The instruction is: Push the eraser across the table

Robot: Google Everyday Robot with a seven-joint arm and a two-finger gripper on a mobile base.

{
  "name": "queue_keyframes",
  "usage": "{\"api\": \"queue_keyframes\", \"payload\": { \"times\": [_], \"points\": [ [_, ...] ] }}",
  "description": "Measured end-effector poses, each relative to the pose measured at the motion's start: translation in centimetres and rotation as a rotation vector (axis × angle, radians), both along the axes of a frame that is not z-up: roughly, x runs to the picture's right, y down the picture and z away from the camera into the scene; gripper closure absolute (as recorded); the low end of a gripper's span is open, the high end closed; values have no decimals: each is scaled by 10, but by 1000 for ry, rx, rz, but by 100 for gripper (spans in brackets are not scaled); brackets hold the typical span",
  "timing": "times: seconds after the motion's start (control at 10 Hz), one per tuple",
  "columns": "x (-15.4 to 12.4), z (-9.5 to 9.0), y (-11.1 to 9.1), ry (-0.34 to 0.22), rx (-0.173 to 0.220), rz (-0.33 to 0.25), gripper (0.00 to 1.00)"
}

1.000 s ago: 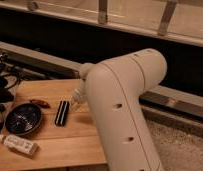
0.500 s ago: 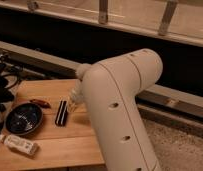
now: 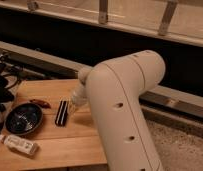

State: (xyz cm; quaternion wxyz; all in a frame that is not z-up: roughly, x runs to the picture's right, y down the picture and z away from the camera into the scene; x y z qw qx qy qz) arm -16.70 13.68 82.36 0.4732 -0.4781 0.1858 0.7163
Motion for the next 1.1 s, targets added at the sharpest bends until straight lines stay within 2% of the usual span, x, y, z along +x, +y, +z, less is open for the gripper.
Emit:
{"api": "queue_keyframes", "payload": {
  "times": [0.3, 0.6, 0.9, 1.1],
  "points": [
    [5, 4, 1, 12, 59, 61, 100],
    [13, 7, -20, 9, 111, 104, 100],
    [23, 23, -32, 20, 113, 121, 100],
    [28, 34, -28, 32, 93, 135, 100]
  ]
}}
